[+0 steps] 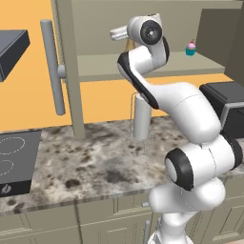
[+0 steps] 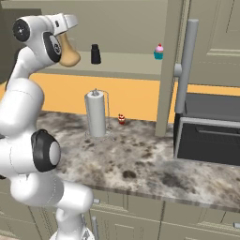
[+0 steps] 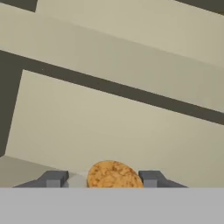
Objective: Pick the shaker and oil and vinegar bottle from the counter and place them in the cabinet.
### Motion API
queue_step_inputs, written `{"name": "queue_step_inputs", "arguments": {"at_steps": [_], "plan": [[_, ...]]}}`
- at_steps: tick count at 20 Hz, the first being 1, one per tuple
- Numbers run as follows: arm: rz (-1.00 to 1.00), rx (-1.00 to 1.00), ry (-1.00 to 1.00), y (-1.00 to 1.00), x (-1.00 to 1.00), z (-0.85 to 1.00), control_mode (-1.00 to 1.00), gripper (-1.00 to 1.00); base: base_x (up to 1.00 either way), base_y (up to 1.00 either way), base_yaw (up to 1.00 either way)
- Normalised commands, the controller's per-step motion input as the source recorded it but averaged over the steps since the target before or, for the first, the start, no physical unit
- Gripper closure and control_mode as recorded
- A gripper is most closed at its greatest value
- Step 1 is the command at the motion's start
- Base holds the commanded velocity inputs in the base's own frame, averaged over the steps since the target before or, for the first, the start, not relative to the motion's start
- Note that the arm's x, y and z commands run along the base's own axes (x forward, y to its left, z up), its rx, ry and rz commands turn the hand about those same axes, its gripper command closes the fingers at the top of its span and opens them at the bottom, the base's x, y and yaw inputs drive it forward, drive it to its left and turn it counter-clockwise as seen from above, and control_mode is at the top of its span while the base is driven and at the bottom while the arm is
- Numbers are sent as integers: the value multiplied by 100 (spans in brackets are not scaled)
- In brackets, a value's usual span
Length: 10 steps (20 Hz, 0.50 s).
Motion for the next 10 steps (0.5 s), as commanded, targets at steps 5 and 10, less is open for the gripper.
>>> {"name": "queue_step_inputs", "arguments": {"at_steps": [5, 10], "plan": [[0, 0, 0, 0, 36, -13, -100, -100, 0, 0, 0], [0, 0, 0, 0, 12, -20, -100, -100, 0, 0, 0]]}}
